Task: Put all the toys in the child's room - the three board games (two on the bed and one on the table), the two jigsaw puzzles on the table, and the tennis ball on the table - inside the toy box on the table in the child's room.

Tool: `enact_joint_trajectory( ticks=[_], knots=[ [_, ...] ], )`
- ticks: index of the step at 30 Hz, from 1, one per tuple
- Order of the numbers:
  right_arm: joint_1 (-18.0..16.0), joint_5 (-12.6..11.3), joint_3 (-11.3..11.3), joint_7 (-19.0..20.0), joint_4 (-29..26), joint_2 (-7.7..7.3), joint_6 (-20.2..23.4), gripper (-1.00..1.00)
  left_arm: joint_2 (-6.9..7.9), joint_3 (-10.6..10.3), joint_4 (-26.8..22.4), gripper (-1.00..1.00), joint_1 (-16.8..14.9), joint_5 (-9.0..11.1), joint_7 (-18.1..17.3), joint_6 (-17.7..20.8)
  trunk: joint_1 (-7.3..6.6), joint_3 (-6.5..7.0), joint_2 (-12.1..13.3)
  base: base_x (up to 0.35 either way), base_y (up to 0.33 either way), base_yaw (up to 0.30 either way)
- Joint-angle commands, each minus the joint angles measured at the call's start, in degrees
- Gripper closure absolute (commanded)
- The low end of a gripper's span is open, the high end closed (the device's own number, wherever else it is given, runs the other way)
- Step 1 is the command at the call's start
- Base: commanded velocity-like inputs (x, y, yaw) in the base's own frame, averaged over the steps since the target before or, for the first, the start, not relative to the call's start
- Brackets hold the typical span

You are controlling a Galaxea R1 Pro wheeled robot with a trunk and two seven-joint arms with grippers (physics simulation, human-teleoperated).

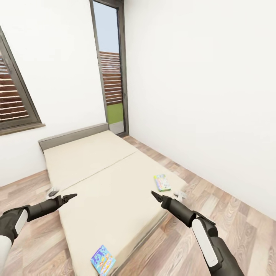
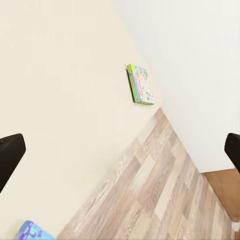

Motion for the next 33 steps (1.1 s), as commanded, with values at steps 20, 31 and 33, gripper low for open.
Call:
enact_joint_trajectory(
  ticks=[20,31,33],
  knots=[
    [0.0,-0.4,-0.1,0.0,0.0,0.01,0.4,-1.0,-0.03,0.2,0.0,-1.0,-0.1,0.1,-0.2,0.6,0.04,0.4,-0.1,0.0,-0.303,0.275],
    [0.0,-0.4,-0.1,0.0,0.0,0.01,0.4,-1.0,-0.03,0.2,0.0,-1.0,-0.1,0.1,-0.2,0.6,0.04,0.69,-0.1,0.0,-0.301,0.276],
    [0.0,-0.4,-0.1,0.0,0.0,0.01,0.4,-1.0,-0.03,0.2,0.0,-1.0,-0.1,0.1,-0.3,0.6,0.04,0.75,-0.1,0.019,-0.22,0.276]
  ],
)
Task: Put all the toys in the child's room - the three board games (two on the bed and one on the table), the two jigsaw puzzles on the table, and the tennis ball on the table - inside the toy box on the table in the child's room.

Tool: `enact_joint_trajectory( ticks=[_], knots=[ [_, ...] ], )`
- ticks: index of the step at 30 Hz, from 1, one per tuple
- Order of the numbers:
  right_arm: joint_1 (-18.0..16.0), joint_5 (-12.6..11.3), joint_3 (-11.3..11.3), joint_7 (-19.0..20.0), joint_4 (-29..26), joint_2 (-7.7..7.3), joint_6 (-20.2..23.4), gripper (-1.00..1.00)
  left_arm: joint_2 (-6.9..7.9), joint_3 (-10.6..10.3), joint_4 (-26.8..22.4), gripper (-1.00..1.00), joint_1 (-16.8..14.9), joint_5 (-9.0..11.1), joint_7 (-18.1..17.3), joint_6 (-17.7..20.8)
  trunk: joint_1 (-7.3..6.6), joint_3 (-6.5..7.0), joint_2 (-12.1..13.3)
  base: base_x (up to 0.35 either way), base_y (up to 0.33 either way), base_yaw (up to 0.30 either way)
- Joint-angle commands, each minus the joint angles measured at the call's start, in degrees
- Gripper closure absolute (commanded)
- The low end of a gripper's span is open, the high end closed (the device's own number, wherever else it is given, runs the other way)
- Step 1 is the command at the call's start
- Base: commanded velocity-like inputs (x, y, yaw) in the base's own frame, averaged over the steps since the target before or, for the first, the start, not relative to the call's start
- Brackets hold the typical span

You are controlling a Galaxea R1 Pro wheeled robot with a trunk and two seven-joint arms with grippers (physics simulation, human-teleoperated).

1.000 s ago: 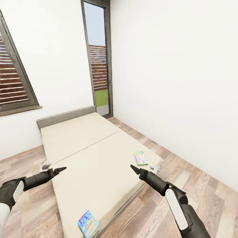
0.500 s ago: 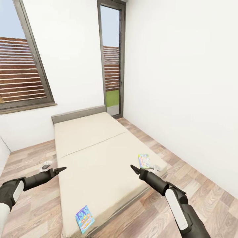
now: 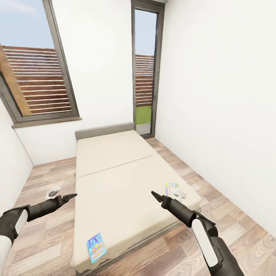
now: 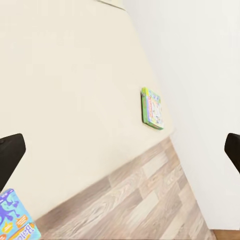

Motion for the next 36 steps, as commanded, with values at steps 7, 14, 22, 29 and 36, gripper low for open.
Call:
enact_joint_trajectory(
  ticks=[7,14,22,29,36],
  knots=[
    [0.0,-0.4,-0.1,0.0,0.0,0.01,0.4,-1.0,-0.02,0.2,0.0,-1.0,-0.1,0.1,-0.3,0.5,0.04,0.07,-0.1,0.027,-0.09,0.276],
    [0.0,-0.4,-0.1,0.0,0.0,0.01,0.4,-1.0,-0.02,0.2,0.0,-1.0,-0.1,0.1,-0.3,0.6,0.04,0.26,-0.1,0.007,0.001,0.276],
    [0.0,-0.4,-0.1,0.0,0.0,0.01,0.4,-1.0,-0.02,0.2,0.0,-1.0,-0.1,0.1,-0.3,0.6,0.04,0.48,-0.1,0.002,0.174,0.273],
    [0.0,-0.4,-0.1,0.0,0.0,0.01,0.4,-1.0,-0.02,0.2,0.0,-1.0,-0.1,0.1,-0.4,0.5,0.04,0.57,-0.1,0.0,0.083,0.127],
    [0.0,-0.3,-0.1,-0.1,0.2,0.05,0.4,-1.0,-0.02,0.2,0.0,-1.0,-0.1,0.1,-0.4,0.5,0.04,0.59,-0.1,0.0,0.017,0.025]
  ],
)
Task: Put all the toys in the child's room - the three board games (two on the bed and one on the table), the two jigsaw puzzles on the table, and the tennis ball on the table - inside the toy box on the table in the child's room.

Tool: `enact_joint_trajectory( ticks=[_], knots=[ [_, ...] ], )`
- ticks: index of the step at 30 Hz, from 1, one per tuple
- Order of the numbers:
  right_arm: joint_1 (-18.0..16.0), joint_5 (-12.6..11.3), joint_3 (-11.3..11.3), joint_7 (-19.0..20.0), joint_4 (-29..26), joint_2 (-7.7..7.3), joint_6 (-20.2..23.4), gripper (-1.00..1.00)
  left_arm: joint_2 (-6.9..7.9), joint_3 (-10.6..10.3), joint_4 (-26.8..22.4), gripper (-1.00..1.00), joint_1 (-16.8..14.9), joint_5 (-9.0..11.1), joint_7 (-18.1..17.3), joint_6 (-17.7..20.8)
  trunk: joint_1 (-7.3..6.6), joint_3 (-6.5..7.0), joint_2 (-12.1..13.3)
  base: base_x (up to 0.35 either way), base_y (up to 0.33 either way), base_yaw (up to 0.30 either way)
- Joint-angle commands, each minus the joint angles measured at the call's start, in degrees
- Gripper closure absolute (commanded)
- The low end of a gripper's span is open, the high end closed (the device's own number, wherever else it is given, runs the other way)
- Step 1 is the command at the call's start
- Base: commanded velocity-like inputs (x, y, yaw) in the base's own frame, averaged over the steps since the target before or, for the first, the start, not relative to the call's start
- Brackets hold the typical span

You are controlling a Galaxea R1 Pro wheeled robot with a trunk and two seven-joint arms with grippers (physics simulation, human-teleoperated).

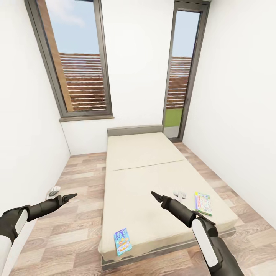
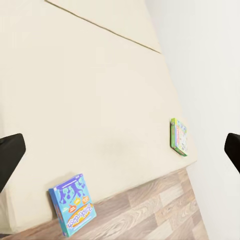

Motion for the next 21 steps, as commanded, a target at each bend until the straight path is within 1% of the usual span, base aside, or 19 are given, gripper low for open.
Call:
enact_joint_trajectory(
  ticks=[1,9,16,21],
  knots=[
    [0.0,-0.3,-0.1,0.0,0.0,0.03,0.4,-1.0,-0.01,0.2,0.0,-1.0,-0.1,0.1,-0.2,0.6,0.04,-0.13,-0.1,0.0,0.005,0.008],
    [0.0,-0.4,-0.1,-0.1,0.1,0.0,0.4,-1.0,-0.01,0.2,0.0,-1.0,-0.1,0.1,-0.2,0.5,0.04,-0.13,-0.1,0.0,-0.006,0.004],
    [0.0,-0.4,-0.1,0.1,0.0,-0.01,0.5,-1.0,-0.01,0.2,0.0,-1.0,-0.1,0.1,-0.2,0.5,0.04,-0.13,-0.1,0.0,-0.113,0.001],
    [0.0,-0.5,-0.1,0.1,-0.2,-0.01,0.5,-1.0,-0.01,0.2,0.0,-1.0,-0.1,0.1,-0.2,0.6,0.04,-0.13,-0.1,0.0,-0.06,0.0]
  ],
)
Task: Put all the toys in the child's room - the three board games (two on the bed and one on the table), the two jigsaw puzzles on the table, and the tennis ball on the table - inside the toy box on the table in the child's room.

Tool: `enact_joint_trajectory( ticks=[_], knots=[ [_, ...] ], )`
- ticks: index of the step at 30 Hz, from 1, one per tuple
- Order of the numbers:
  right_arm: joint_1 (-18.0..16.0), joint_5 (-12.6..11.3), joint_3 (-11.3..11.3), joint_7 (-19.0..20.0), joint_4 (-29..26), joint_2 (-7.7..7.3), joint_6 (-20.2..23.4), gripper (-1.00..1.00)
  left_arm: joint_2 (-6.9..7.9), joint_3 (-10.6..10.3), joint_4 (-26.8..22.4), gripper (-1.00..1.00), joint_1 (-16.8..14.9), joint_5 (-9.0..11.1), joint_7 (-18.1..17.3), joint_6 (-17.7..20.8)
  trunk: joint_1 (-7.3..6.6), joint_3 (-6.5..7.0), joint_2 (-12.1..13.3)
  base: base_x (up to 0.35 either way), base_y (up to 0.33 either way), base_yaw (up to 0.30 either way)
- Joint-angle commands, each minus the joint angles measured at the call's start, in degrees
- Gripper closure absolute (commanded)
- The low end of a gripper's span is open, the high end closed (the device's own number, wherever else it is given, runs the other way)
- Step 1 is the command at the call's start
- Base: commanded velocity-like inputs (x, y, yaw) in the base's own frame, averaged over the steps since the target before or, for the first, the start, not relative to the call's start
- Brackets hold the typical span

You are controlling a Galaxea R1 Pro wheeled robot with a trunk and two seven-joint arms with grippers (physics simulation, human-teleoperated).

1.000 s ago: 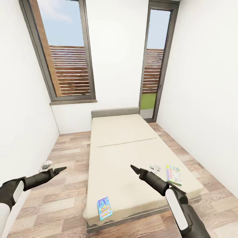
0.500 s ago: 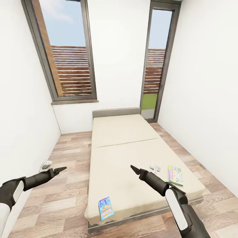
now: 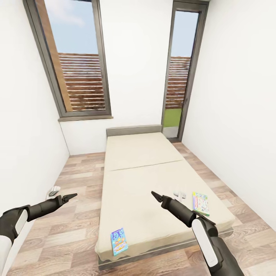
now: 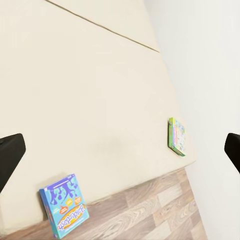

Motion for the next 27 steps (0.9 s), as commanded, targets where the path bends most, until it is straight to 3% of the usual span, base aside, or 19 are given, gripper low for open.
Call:
enact_joint_trajectory(
  ticks=[1,18,27],
  knots=[
    [0.0,-0.4,-0.1,0.0,-0.1,0.02,0.4,-1.0,-0.01,0.2,0.0,-1.0,-0.1,0.1,-0.2,0.6,0.04,-0.13,-0.1,0.0,-0.029,0.0],
    [0.0,-0.3,0.0,0.0,-0.2,0.07,0.5,-1.0,-0.01,0.2,0.0,-1.0,-0.1,0.1,-0.2,0.6,0.04,-0.13,-0.1,0.0,-0.004,0.0],
    [0.0,-0.3,-0.1,0.0,-0.1,0.09,0.5,-1.0,-0.01,0.2,0.0,-1.0,-0.1,0.1,-0.2,0.6,0.04,-0.13,-0.1,0.0,0.098,0.0]
  ],
)
